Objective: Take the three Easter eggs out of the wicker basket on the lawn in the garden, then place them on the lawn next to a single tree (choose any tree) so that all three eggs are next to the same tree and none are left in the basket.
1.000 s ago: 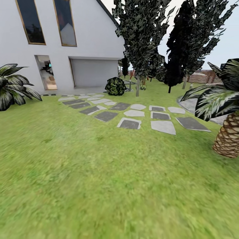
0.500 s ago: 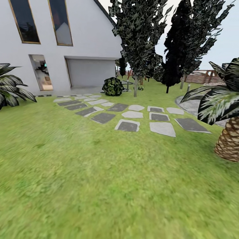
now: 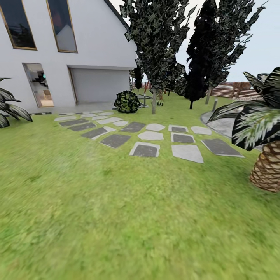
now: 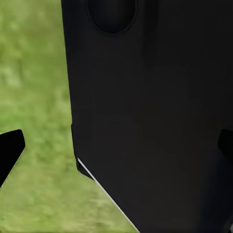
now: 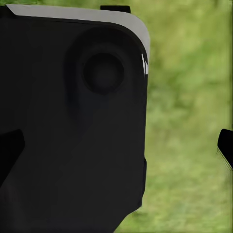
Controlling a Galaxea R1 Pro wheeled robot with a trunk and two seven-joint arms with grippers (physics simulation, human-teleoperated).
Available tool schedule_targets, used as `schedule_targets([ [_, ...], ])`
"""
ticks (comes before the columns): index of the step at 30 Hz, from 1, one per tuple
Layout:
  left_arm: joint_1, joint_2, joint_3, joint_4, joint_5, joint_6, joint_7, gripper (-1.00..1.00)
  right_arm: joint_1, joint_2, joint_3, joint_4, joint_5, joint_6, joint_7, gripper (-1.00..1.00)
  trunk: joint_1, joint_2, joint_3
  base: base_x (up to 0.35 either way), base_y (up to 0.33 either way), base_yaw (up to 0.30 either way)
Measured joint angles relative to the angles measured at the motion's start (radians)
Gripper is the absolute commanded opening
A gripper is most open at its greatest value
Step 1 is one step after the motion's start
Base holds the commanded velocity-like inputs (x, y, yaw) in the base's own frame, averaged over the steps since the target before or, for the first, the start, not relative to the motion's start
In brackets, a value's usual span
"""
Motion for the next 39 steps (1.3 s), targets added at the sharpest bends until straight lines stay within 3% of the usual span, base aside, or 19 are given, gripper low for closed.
schedule_targets([
  [39, 0.0, 0.0, 0.0, 0.0, 0.0, 0.0, 0.0, 1.0, 0.0, 0.0, 0.001, 0.0, 0.001, 0.0, 0.0, 1.0, 0.0, 0.0, 0.0, 0.342, 0.0, -0.03],
])
